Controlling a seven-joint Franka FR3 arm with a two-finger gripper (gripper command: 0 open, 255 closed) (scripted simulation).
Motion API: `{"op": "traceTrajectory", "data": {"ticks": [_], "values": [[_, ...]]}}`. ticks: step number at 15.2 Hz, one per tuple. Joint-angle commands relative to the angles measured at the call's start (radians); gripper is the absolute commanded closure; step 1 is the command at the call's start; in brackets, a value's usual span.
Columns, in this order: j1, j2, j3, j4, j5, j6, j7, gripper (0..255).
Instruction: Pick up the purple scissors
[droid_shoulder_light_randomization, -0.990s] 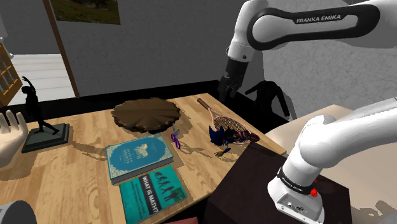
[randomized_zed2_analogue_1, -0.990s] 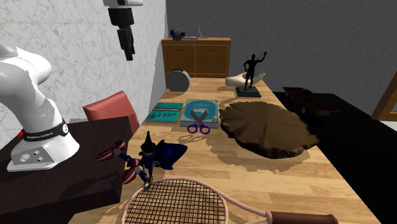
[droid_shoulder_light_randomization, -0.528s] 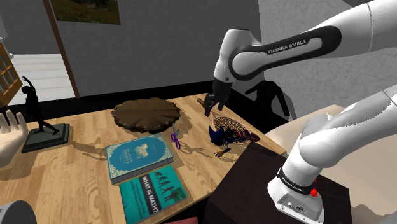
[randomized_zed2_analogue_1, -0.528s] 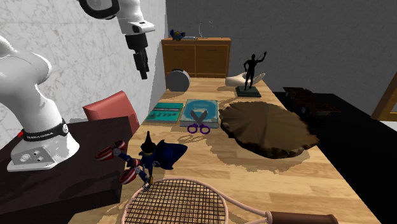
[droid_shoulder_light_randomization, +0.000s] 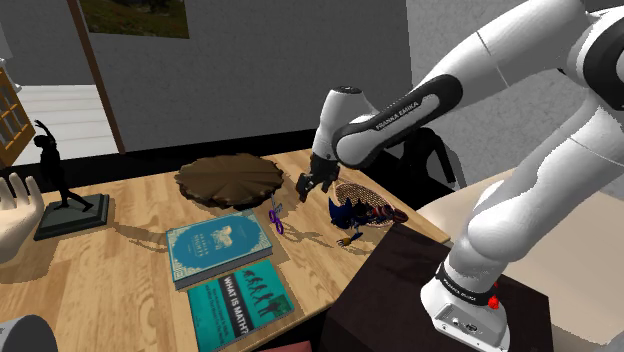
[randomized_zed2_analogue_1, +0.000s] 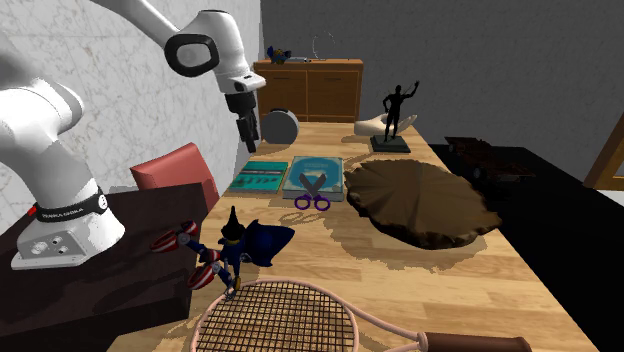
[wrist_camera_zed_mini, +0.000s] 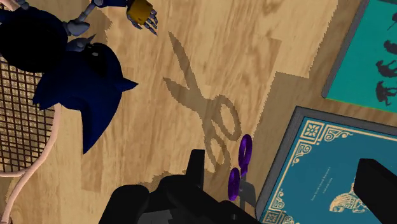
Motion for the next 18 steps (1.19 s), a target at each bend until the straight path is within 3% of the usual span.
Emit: {"op": "traceTrajectory", "data": {"ticks": [1, 4, 7, 10, 13, 15, 18], "values": [[-0.025, 0.081, 0.026, 0.013, -0.053, 0.083, 0.064, 0], [-0.067, 0.219, 0.054, 0.053, -0.198, 0.193, 0.206, 0], [-0.077, 0.361, 0.035, 0.117, -0.415, 0.272, 0.403, 0], [-0.016, 0.496, -0.053, 0.202, -0.619, 0.323, 0.595, 0], [0.07, 0.621, -0.158, 0.299, -0.757, 0.363, 0.743, 0], [0.123, 0.703, -0.221, 0.369, -0.816, 0.386, 0.82, 0], [0.153, 0.745, -0.256, 0.392, -0.844, 0.41, 0.855, 0]]}}
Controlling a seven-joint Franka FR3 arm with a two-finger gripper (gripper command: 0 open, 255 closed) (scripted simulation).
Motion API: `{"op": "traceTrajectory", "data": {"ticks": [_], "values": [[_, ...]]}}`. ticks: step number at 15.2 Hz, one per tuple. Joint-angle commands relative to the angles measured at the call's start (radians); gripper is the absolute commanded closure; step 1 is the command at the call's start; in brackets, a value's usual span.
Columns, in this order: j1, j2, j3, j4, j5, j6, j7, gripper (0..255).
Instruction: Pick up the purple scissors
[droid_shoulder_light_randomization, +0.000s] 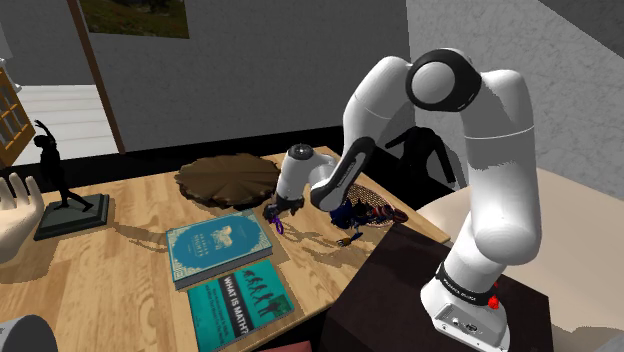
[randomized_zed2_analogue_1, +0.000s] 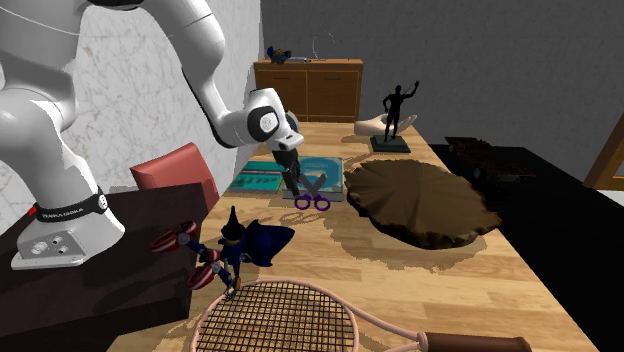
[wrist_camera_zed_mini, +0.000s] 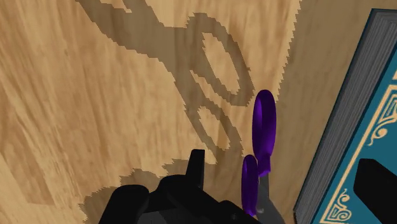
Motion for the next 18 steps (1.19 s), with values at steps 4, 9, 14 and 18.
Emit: {"op": "traceTrajectory", "data": {"ticks": [4, 9, 14, 18], "values": [[0.05, 0.075, -0.062, 0.034, -0.055, 0.05, 0.065, 0], [0.067, 0.097, -0.081, 0.043, -0.068, 0.066, 0.084, 255], [0.067, 0.098, -0.081, 0.043, -0.069, 0.066, 0.084, 255], [0.056, 0.083, -0.069, 0.037, -0.06, 0.056, 0.072, 255]]}}
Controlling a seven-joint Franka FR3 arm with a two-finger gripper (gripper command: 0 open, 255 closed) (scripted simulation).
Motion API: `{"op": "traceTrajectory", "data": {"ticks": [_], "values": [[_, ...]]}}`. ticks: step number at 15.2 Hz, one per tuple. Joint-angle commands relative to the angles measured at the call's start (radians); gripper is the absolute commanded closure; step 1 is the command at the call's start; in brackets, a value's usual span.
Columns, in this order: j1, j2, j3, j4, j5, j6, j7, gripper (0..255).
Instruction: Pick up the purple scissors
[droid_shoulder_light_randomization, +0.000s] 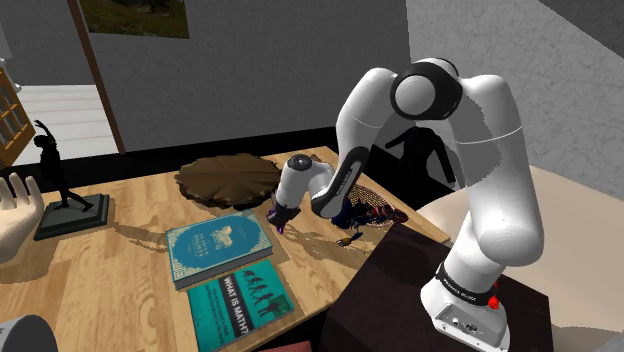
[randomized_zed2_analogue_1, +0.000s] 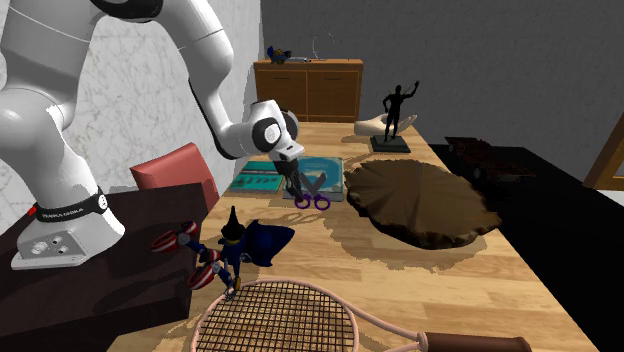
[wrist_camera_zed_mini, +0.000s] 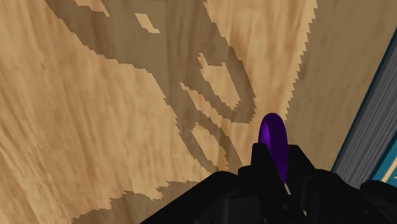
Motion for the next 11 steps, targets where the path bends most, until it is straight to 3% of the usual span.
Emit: {"op": "traceTrajectory", "data": {"ticks": [1, 11], "values": [[-0.015, -0.02, 0.017, -0.008, 0.013, -0.014, -0.017, 255], [-0.105, -0.157, 0.129, -0.06, 0.12, -0.11, -0.137, 255]]}}
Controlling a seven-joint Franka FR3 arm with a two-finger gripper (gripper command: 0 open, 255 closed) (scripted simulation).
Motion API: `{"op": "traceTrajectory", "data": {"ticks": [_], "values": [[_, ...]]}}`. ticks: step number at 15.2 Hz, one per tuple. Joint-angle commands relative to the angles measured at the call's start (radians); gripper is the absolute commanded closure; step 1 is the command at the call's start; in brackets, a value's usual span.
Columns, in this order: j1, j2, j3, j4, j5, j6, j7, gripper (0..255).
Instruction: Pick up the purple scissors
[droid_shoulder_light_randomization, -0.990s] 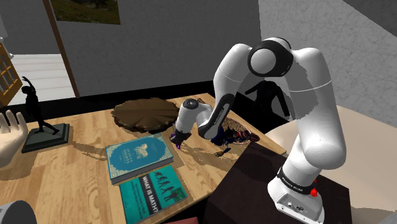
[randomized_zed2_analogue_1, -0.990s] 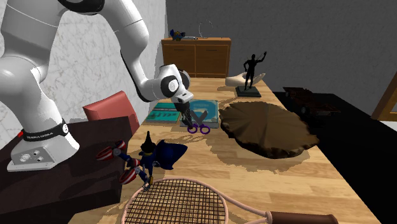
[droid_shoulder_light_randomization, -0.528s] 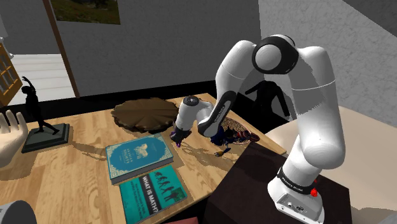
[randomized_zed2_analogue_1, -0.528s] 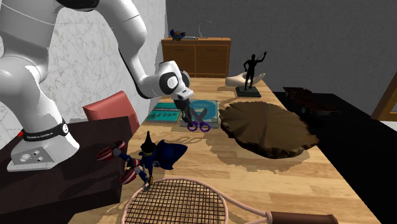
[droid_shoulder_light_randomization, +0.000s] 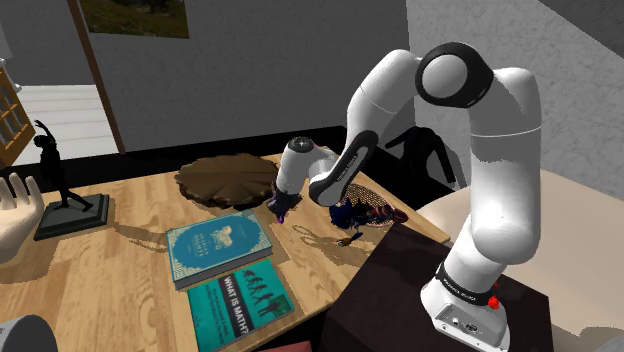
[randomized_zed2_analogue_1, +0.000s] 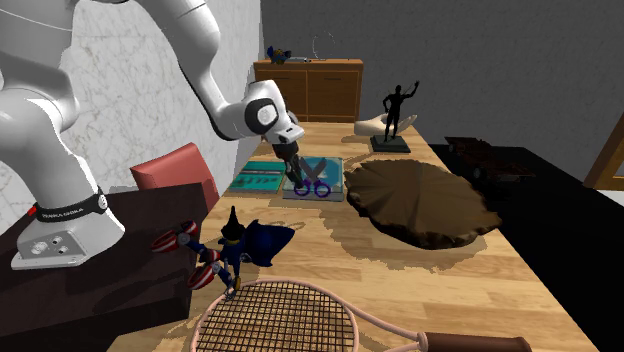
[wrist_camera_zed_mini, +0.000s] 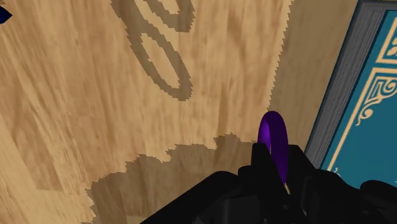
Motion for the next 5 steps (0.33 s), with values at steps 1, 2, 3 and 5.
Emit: {"op": "traceTrajectory", "data": {"ticks": [1, 2, 3, 5], "values": [[-0.017, -0.028, 0.021, -0.011, 0.024, -0.018, -0.025, 255], [-0.025, -0.041, 0.031, -0.015, 0.037, -0.027, -0.038, 255], [-0.033, -0.054, 0.041, -0.019, 0.05, -0.037, -0.051, 255], [-0.033, -0.056, 0.042, -0.019, 0.052, -0.038, -0.053, 255]]}}
